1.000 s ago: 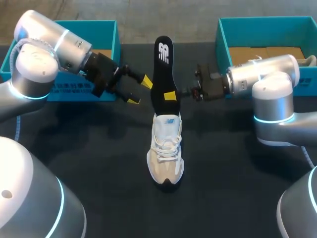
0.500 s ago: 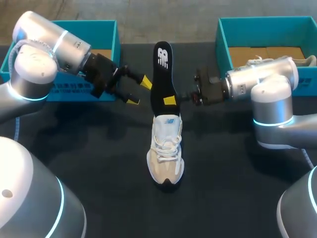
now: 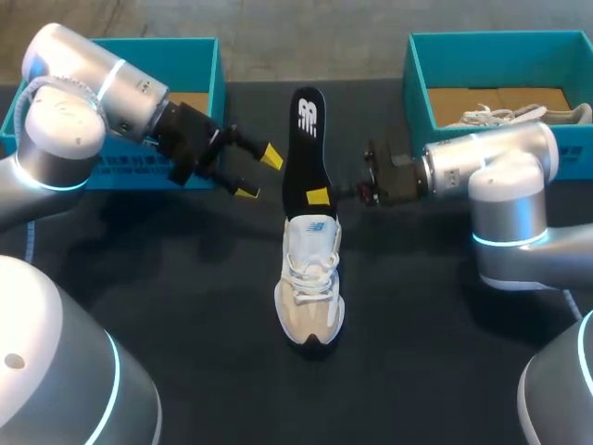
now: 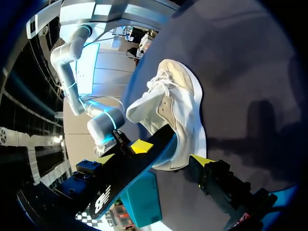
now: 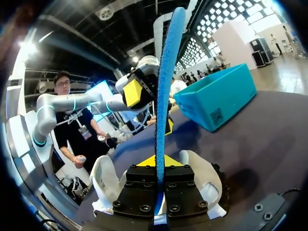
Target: Take the shoe out of the shoebox, open the shoe tongue, remove and reinsert the insole, then place the shoe into the shoebox
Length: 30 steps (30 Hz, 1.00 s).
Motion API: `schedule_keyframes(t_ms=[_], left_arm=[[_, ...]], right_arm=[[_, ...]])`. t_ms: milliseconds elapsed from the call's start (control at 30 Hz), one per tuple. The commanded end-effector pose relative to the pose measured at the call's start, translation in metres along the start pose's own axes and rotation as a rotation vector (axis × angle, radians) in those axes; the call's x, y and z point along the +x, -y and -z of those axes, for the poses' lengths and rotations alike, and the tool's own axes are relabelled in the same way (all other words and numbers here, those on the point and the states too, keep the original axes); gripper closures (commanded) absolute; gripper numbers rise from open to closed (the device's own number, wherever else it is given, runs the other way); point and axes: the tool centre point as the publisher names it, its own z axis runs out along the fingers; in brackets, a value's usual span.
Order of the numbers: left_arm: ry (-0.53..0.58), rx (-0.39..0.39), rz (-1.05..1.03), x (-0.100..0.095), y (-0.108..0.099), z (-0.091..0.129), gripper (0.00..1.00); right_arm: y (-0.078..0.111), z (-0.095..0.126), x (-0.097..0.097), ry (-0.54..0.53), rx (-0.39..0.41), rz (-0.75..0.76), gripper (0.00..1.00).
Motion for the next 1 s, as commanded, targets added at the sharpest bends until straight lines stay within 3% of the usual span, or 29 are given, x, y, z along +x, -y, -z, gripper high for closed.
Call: schedule_keyframes(t_ms=[33,1000], left_arm=[[-0.001,0.001,-0.001,0.002,0.001,0.001,0.00],[0.010,0.002,-0.009,0.000,0.001,-0.003,0.00]], right_arm=[[0.004,-0.003,0.001,0.008,0.004,-0.016,1.00],[0.035,-0.004,0.013,0.004,0.023,-0.106,1.00]])
